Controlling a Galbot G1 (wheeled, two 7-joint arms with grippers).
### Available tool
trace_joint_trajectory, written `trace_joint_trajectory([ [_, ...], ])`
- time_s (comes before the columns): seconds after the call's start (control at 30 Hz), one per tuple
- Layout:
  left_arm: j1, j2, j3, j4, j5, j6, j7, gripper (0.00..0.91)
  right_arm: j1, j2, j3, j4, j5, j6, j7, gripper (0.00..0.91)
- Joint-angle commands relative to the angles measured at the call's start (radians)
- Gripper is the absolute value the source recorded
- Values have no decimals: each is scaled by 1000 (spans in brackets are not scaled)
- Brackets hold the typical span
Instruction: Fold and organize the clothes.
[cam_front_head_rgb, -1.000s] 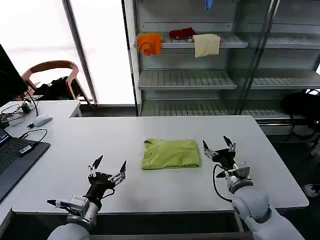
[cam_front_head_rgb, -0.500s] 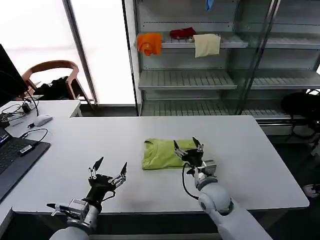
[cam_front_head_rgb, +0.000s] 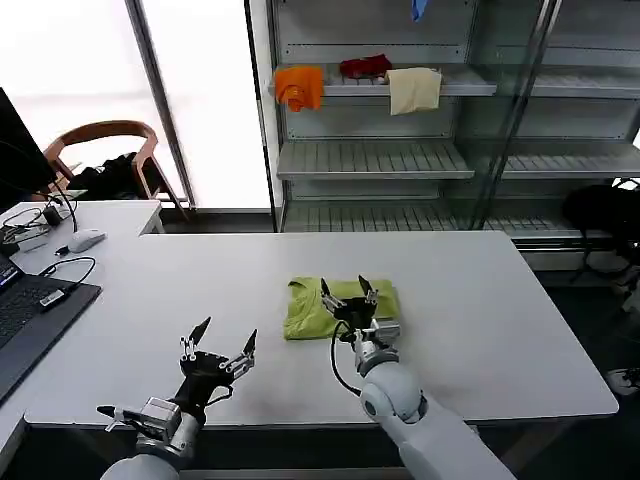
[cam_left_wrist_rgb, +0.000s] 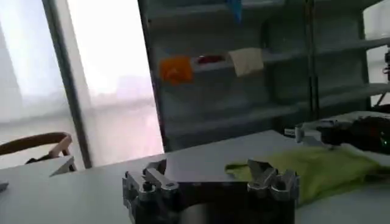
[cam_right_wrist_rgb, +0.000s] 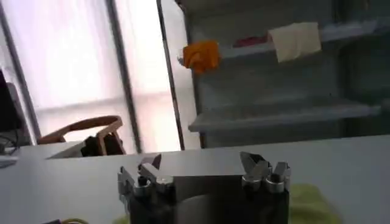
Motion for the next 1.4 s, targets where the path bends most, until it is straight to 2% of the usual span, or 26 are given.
trace_joint_trajectory([
  [0.03,12,2,0,-5,1,10,5,907,7,23,-63,-8,-106,147,40,907],
  [0.07,13,2,0,-5,1,11,5,907,6,21,-64,-4,-104,145,49,907],
  [0.13,16,5,1,-12,0,25,5,907,0,11,-63,35,-61,84,87,907],
  [0.23,28,26,0,-36,-32,57,4,907,0,-10,-55,96,26,-81,138,907],
  [0.33,39,53,-1,-58,-65,105,2,907,6,-18,-48,139,111,-156,192,907],
  [0.37,41,62,-1,-67,-78,123,2,907,11,-19,-43,156,161,-207,233,907],
  [0.47,51,93,0,-87,-115,153,0,907,25,-16,-43,170,222,-267,293,907],
  [0.57,58,120,2,-114,-172,203,-5,907,45,-8,-49,151,255,-298,324,907],
  [0.77,57,135,-3,-143,-154,212,-4,907,69,17,-47,70,256,-358,336,907],
  [1.07,55,121,12,-130,-106,200,5,907,103,53,-57,-29,235,-431,310,907],
  [1.4,42,125,9,-118,-101,194,9,907,91,47,-61,-82,216,-441,267,907],
])
